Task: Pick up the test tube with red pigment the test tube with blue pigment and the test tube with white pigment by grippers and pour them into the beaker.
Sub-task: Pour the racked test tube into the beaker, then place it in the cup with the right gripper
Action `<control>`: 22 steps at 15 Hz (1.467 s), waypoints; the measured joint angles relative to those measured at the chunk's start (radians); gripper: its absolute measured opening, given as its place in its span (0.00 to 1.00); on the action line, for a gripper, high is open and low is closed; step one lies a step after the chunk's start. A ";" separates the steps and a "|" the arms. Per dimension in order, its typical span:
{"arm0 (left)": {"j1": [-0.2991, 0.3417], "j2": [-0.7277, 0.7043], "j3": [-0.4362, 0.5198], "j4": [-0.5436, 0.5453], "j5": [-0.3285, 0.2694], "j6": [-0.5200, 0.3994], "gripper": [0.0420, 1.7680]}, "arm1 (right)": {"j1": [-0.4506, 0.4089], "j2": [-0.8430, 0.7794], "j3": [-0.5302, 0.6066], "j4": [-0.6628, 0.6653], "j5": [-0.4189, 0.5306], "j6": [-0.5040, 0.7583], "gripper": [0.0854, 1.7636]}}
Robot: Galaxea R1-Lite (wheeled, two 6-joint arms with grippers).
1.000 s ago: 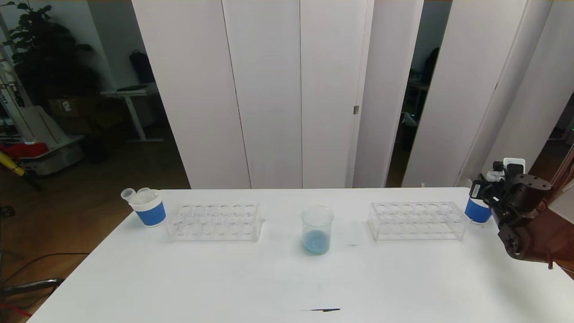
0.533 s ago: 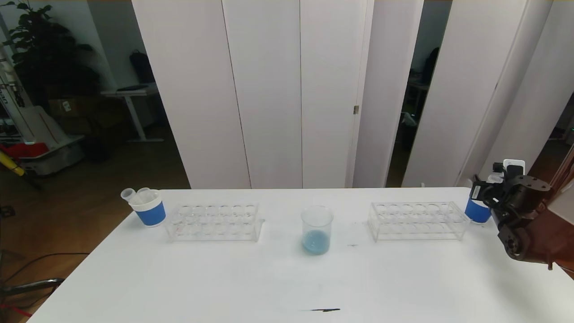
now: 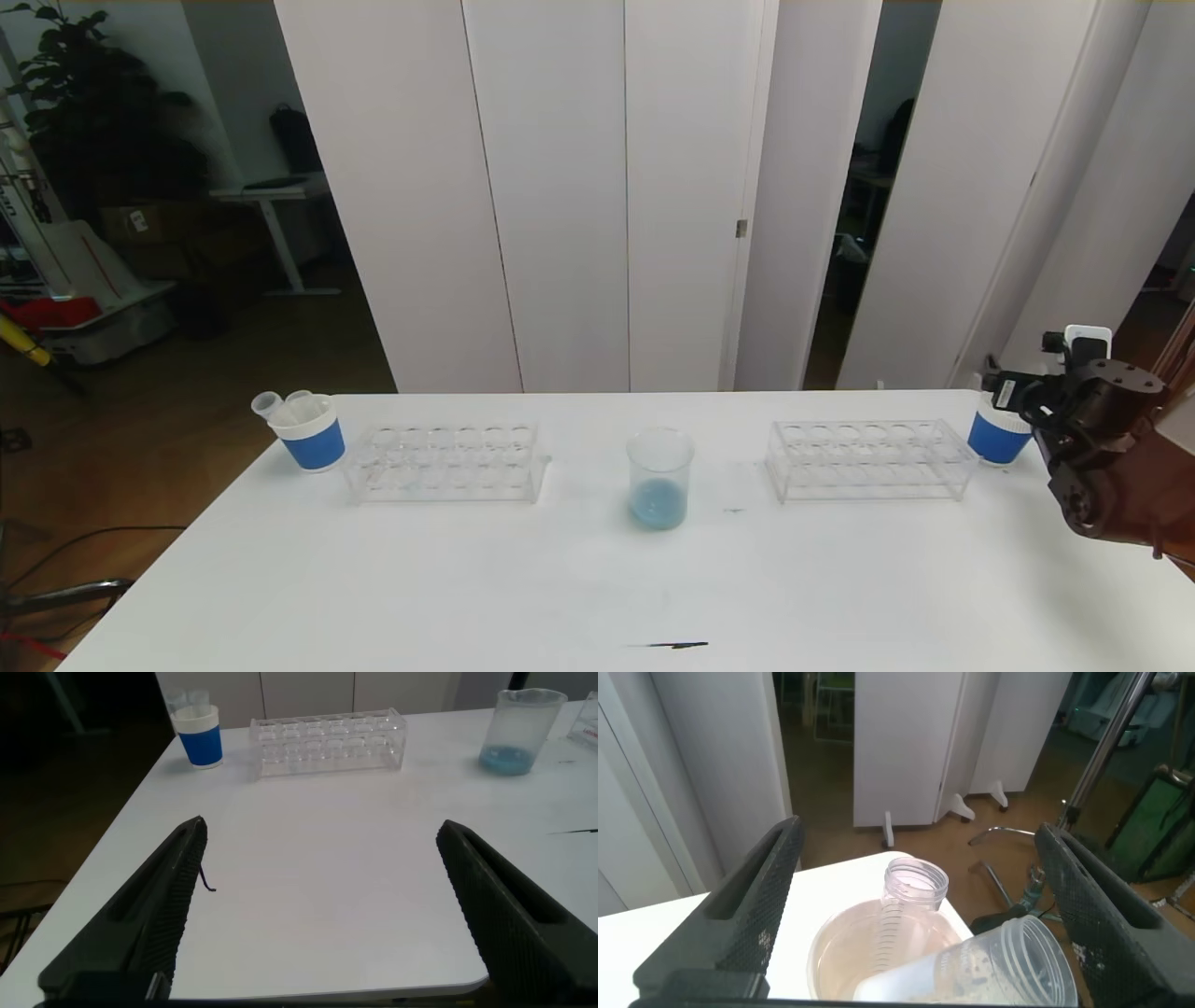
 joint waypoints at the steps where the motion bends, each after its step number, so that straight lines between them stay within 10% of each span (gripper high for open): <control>1: 0.000 0.000 0.000 0.000 0.000 0.000 0.99 | 0.000 -0.003 0.000 0.000 0.001 0.000 0.99; 22: 0.000 0.000 0.000 0.000 0.000 0.000 0.99 | 0.018 -0.131 0.083 0.011 0.009 0.024 0.99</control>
